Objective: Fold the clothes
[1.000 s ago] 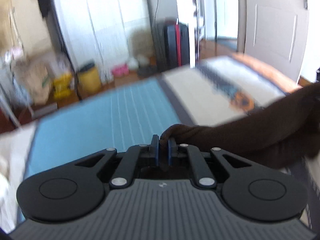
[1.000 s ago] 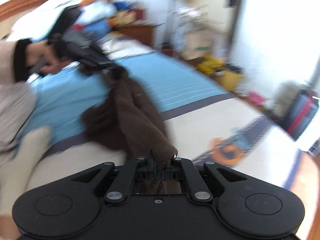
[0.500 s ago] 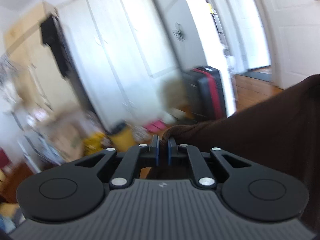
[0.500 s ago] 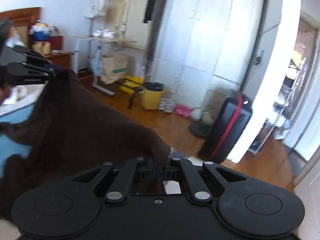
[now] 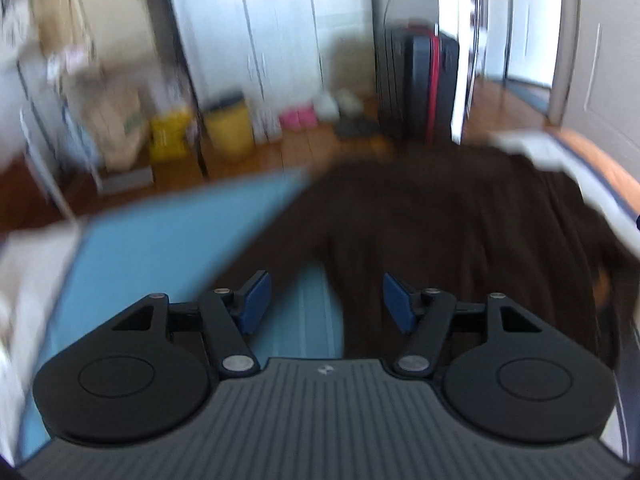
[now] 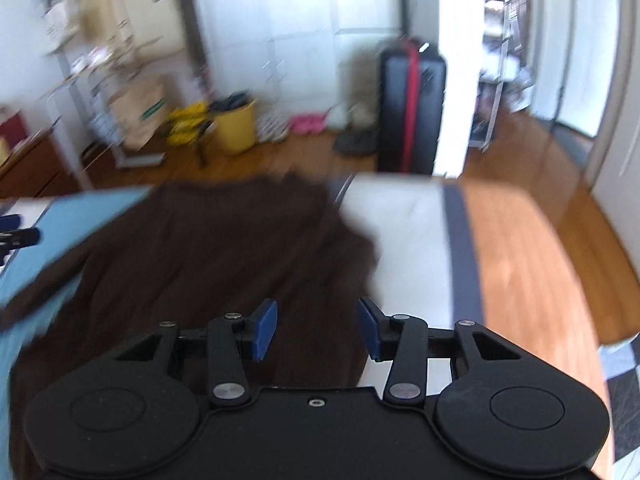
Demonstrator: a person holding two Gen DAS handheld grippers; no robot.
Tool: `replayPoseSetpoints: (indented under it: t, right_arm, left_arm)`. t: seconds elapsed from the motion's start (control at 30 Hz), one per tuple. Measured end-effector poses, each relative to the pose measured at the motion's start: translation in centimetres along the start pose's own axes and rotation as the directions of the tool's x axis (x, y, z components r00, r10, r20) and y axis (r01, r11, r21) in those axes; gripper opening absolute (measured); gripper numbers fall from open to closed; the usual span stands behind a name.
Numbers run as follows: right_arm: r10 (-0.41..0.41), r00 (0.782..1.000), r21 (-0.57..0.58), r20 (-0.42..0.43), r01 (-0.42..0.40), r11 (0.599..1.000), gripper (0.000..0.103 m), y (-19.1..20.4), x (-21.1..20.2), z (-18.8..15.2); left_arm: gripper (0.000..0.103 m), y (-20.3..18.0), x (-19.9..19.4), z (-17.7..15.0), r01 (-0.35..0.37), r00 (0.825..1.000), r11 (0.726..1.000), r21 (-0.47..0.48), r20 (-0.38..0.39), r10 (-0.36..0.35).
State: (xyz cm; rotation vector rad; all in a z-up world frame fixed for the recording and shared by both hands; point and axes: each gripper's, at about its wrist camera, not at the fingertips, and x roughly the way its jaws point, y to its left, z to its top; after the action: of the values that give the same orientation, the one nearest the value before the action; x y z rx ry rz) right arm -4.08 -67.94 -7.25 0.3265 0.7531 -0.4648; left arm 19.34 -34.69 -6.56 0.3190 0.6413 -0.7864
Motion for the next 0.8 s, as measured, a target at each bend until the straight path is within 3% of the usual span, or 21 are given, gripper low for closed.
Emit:
replayPoseSetpoints:
  t: [0.07,0.23,0.47,0.6,0.67,0.8]
  right_arm:
    - [0.047,0.998,0.004,-0.034,-0.047,0.999,0.05,0.7,-1.4,-3.3]
    - [0.157,0.982,0.031,-0.106,-0.154,0.988,0.052,2.6,-3.8,-7.1]
    - [0.176,0.984,-0.219,-0.022,-0.176,0.96,0.058,9.7,-6.4,-7.6]
    - [0.19,0.982,-0.358,-0.019,-0.184,0.915,0.062,14.1,-3.6,-8.3]
    - [0.155,0.986,-0.433,-0.066,-0.168,0.885,0.062,16.1,-1.4,-8.9]
    - [0.085,0.996,-0.464,-0.038,-0.093,0.881,0.062,17.0,1.1,-9.5]
  left_arm:
    - [0.062,1.3,-1.3,-3.6,0.011,0.999,0.998,-0.067,-0.037,-0.013]
    - [0.063,4.4,-4.6,-12.4,0.027,0.991,0.972,-0.233,-0.121,-0.057]
    - [0.063,5.2,-6.0,-13.8,0.104,0.986,0.931,-0.351,-0.085,-0.142]
    - [0.063,4.8,-5.4,-13.7,0.135,0.981,0.916,-0.378,-0.083,-0.178]
    - [0.063,4.4,-4.8,-13.7,0.129,0.98,0.925,-0.357,-0.094,-0.173]
    - [0.063,3.4,-4.3,-13.9,0.105,0.983,0.947,-0.304,-0.115,-0.145]
